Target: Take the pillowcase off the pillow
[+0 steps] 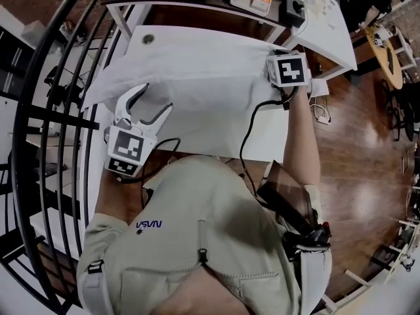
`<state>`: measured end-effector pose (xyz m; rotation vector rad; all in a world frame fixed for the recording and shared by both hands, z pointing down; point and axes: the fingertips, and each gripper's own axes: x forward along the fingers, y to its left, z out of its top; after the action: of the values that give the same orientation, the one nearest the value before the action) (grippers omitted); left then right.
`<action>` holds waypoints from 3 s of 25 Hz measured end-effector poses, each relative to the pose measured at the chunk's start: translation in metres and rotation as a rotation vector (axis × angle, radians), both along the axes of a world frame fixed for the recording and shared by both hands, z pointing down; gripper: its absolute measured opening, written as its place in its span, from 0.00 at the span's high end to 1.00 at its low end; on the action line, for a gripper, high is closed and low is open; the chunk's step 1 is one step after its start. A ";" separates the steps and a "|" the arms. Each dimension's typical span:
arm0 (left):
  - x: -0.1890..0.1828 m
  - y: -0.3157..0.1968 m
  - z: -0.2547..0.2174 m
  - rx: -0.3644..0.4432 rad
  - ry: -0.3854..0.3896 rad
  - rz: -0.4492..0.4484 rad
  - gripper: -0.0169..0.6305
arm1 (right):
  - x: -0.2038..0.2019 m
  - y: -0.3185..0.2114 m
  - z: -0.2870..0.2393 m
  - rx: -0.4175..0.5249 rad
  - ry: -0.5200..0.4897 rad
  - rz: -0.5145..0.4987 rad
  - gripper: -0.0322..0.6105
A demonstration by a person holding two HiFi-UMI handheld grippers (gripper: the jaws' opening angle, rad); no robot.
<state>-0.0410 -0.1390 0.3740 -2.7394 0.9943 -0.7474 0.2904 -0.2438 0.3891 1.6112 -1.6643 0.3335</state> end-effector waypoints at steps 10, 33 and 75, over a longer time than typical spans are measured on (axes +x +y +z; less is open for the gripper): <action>0.027 -0.054 0.053 0.245 -0.225 -0.129 0.51 | -0.002 0.011 -0.016 0.171 0.040 0.013 0.90; 0.032 -0.095 0.044 0.170 -0.072 -0.123 0.64 | -0.026 0.110 0.080 0.427 -0.157 0.091 0.50; 0.016 -0.081 0.081 -0.118 0.121 -0.121 0.96 | -0.015 0.113 0.052 0.259 -0.198 0.106 0.94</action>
<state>-0.0253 -0.2204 0.4546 -2.8766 1.1861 -0.6862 0.2756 -0.1312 0.4410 1.9150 -1.8343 0.3520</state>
